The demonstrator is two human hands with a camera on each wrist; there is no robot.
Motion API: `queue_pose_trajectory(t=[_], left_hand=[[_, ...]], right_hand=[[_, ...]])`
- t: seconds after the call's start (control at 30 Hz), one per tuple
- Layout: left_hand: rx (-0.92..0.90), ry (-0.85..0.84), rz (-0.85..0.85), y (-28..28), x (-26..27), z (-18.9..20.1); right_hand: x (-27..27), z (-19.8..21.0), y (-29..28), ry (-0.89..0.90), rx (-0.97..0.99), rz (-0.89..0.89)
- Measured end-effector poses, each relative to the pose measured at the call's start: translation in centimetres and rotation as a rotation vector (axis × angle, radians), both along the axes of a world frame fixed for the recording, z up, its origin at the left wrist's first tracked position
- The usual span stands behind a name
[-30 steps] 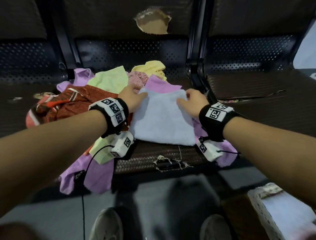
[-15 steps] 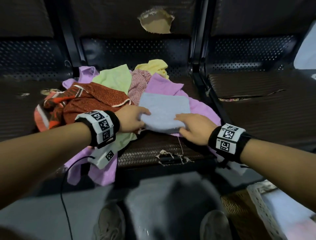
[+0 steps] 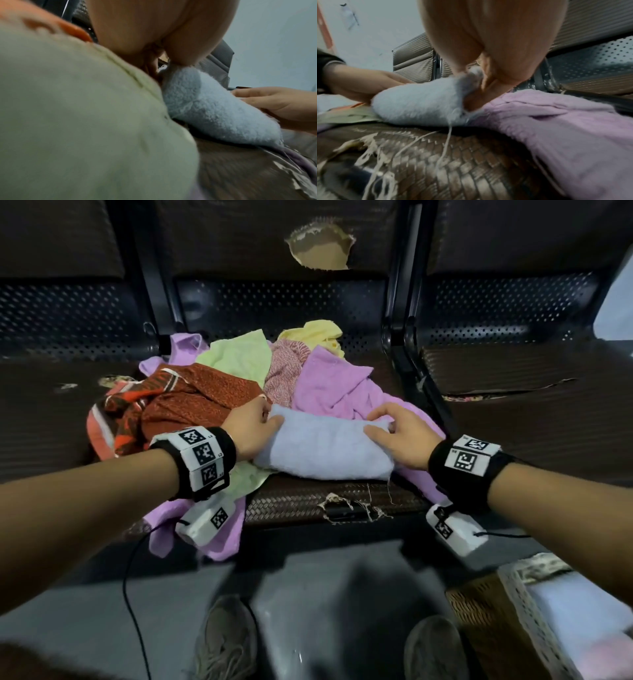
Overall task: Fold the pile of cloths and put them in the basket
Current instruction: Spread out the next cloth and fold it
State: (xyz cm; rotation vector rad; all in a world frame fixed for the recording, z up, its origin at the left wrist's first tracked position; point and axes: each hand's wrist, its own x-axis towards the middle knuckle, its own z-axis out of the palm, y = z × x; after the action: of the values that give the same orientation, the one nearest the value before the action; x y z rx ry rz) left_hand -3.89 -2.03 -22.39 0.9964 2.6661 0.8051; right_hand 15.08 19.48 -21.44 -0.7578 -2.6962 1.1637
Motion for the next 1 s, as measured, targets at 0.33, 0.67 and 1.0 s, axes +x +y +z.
queue_pose_trajectory(t=[0.33, 0.67, 1.0], left_hand=[[0.018, 0.058, -0.420, -0.2, 2.0, 2.4], [-0.039, 0.157, -0.238, 0.6, 1.0, 1.9], [0.661, -0.160, -0.081, 8.0, 5.9, 10.3]], right_hand=[[-0.9, -1.8, -3.8, -0.071, 0.554, 0.490], [-3.1, -0.6, -3.7, -0.116, 0.399, 0.414], [0.6, 9.3, -0.1, 0.218, -0.199, -0.024]])
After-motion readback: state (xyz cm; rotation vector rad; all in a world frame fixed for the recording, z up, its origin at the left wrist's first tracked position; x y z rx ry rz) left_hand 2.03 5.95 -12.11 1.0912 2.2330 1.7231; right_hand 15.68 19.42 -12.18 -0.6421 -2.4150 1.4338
